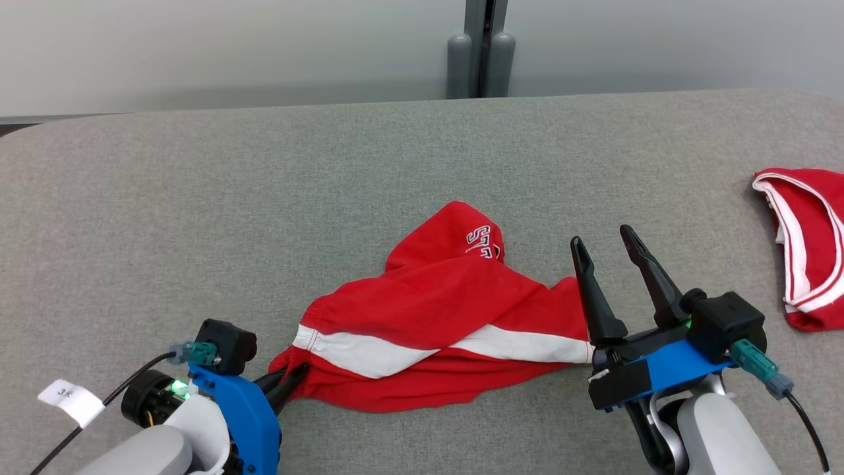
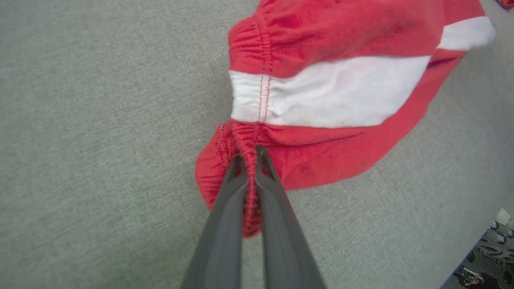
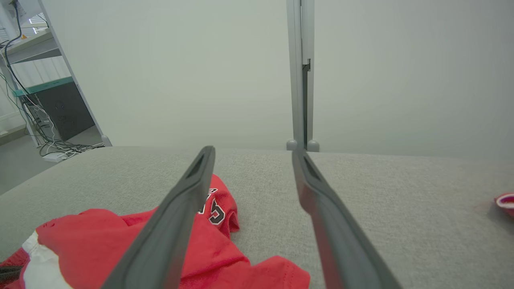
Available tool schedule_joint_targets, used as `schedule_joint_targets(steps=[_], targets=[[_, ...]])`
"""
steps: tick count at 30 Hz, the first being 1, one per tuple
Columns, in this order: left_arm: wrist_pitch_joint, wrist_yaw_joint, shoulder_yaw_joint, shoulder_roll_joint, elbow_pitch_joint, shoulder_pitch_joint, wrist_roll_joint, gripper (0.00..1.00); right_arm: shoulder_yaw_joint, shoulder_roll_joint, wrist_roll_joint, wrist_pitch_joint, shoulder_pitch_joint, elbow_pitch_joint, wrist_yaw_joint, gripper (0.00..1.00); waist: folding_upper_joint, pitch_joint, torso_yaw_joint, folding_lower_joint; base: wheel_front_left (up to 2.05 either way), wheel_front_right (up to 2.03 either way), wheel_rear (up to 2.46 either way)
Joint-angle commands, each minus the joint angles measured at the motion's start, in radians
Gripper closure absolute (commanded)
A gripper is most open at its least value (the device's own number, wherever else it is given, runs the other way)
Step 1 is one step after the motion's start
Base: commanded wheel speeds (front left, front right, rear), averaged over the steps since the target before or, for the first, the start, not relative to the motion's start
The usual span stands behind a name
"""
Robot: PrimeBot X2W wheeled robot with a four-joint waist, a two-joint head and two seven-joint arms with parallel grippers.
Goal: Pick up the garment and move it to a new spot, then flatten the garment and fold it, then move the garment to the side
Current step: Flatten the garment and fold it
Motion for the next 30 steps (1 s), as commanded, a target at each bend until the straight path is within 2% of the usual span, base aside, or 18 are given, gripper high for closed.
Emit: schedule_joint_targets(steps=[1,2,3,11,16,20,21,26,30], targets=[[-0.059,0.020,0.023,-0.026,0.024,0.028,-0.011,0.92,-0.002,-0.002,-0.004,0.006,0.018,-0.007,0.000,0.00,0.0000,-0.009,0.009,0.0001,0.00,0.00,0.00],[-0.096,0.029,0.037,-0.040,0.035,0.040,-0.016,0.62,-0.001,-0.002,-0.005,0.007,0.019,-0.011,0.000,0.00,0.0000,-0.014,0.012,0.0001,0.00,0.00,0.00],[-0.128,0.041,0.049,-0.057,0.043,0.053,-0.023,0.00,-0.003,-0.002,-0.006,0.010,0.023,-0.012,0.000,0.00,0.0000,-0.020,0.017,0.0001,0.00,0.00,0.00],[-0.345,0.049,0.115,-0.135,0.079,0.137,-0.056,0.00,-0.033,-0.002,-0.019,0.032,0.060,-0.029,0.000,0.00,0.0000,-0.066,0.051,0.0001,0.00,0.00,0.00],[-0.451,0.058,0.203,-0.184,0.095,0.179,-0.044,0.00,-0.077,-0.002,-0.026,0.043,0.098,-0.051,0.000,0.00,0.0000,-0.094,0.067,0.0001,0.00,0.00,0.00],[-0.461,0.061,0.303,-0.230,0.097,0.202,0.043,0.00,-0.121,-0.002,-0.026,0.050,0.138,-0.068,0.000,0.00,0.0000,-0.115,0.085,0.0001,0.00,0.00,0.00],[-0.461,0.061,0.303,-0.230,0.097,0.202,0.043,0.00,-0.121,-0.002,-0.026,0.050,0.138,-0.068,0.000,0.00,0.0000,-0.115,0.085,0.0001,0.00,0.00,0.00],[-0.460,0.055,0.492,-0.289,0.075,0.273,0.205,0.00,-0.136,-0.002,-0.020,0.061,0.165,-0.089,0.000,0.00,0.0000,-0.131,0.086,0.0001,0.00,0.00,0.00],[-0.461,0.027,0.613,-0.327,0.066,0.326,0.315,0.00,-0.136,-0.002,-0.015,0.066,0.175,-0.096,0.000,0.00,0.0000,-0.137,0.080,0.0001,0.00,0.00,0.00]])
